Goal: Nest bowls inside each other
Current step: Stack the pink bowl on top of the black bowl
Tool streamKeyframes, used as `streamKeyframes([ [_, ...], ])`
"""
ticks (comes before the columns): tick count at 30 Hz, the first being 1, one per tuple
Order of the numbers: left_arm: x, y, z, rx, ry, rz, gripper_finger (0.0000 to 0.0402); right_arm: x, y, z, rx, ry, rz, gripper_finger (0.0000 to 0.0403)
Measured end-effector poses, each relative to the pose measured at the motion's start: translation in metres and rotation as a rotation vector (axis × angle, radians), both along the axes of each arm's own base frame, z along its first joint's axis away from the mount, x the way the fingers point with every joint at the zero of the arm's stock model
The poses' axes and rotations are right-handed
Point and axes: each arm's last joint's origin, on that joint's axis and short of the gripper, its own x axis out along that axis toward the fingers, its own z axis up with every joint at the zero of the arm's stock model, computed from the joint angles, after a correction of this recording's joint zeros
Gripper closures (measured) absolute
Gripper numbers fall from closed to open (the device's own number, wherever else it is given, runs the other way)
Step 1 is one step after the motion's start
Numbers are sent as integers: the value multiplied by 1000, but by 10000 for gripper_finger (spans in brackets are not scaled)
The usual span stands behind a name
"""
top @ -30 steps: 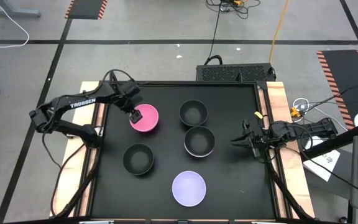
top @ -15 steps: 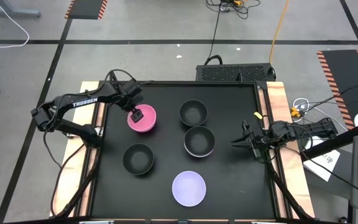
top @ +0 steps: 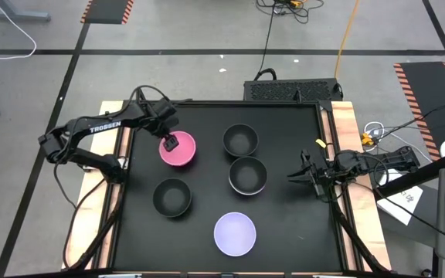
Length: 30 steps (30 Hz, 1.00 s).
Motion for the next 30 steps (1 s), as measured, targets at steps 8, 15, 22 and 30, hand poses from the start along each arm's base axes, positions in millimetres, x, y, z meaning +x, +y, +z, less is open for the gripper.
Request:
streamKeyframes([
  [8, -2, 3, 1, 9, -3, 9, 119, 0, 0, 0, 0, 0, 0, 335],
  [15, -9, 9, 0, 1, 12, 42, 119, 0, 0, 0, 0, 0, 0, 335],
  [22, -13, 5, -10, -33, 32, 53, 119, 0, 0, 0, -1, 0, 1, 335],
  [30, -9, 3, -17, -11, 1, 39, 119, 0, 0, 0, -3, 0, 1, 335],
])
